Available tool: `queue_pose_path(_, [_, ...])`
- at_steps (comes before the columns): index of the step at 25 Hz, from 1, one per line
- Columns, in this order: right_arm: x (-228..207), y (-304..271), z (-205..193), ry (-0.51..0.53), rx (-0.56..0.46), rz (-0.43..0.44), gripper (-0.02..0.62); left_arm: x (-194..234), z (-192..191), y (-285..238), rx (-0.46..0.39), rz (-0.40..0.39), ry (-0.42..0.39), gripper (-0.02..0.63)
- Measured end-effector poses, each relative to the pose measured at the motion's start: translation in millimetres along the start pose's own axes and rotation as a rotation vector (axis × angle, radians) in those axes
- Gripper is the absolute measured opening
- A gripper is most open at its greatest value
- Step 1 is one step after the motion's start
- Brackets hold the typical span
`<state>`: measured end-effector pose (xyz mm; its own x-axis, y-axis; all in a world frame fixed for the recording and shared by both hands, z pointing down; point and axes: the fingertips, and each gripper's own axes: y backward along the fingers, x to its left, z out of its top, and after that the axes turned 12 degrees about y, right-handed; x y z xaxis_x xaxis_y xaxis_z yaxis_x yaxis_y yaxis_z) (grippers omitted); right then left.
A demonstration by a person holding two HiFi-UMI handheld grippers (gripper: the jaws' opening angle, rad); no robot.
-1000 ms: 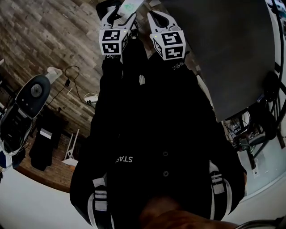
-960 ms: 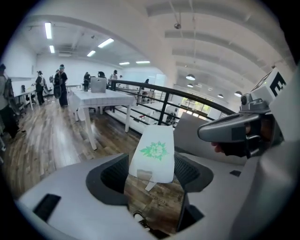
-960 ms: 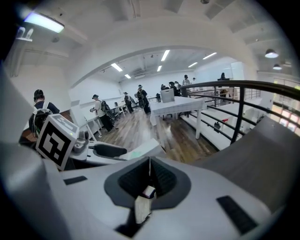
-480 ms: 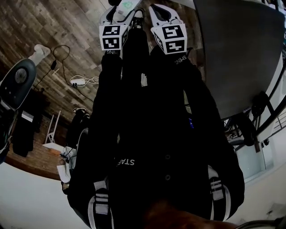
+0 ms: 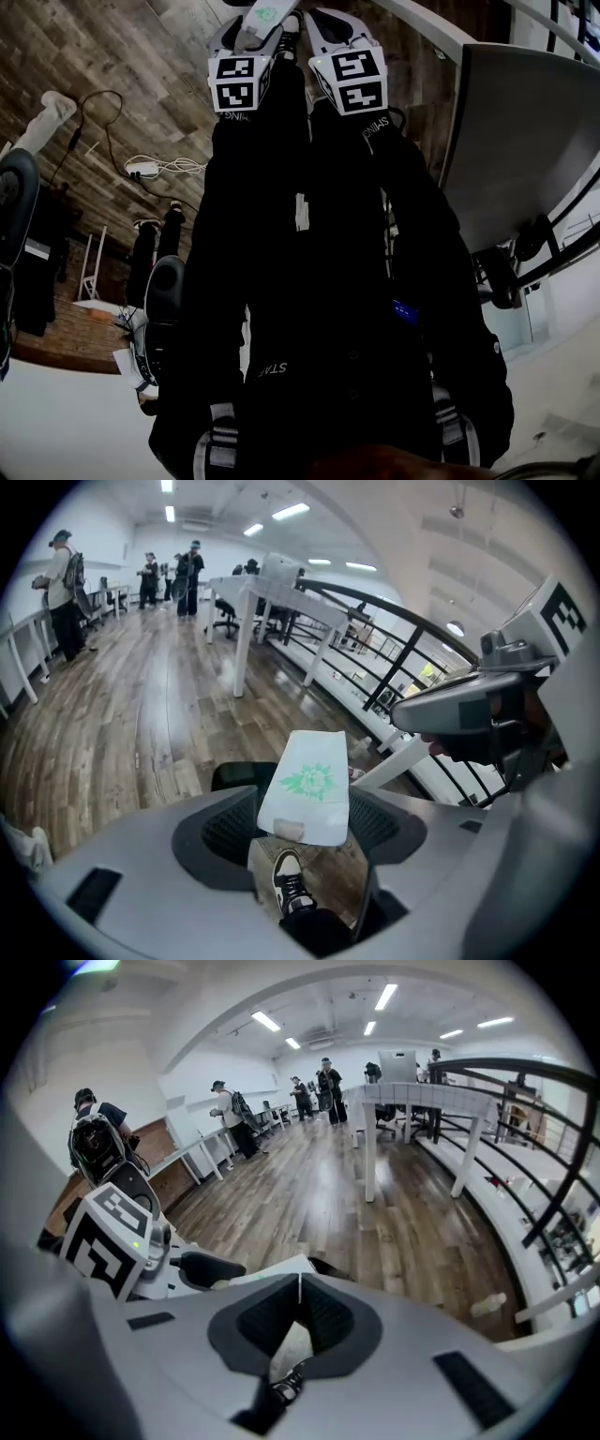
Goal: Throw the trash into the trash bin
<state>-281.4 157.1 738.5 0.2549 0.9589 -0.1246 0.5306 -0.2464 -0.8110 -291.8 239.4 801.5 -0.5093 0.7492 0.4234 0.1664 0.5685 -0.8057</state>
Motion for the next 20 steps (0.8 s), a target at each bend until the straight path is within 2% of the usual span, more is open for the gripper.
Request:
queue_pose_path(6, [-3,-75,-47,-0.019,0.076,0.035,0.017,46,-31,-58,0.038,0.022,0.063,0.308])
queue_pose_path(11, [-7,-126,-85,-0.041,0.116,0.044,0.017,74,-59,-103,0.1,0.017,0.071,0.308])
queue_pose_path(20, [-13,-204,-117,-0.045,0.189,0.091,0.017,109,-81,-170,0.203,0.024,0.064,0.308])
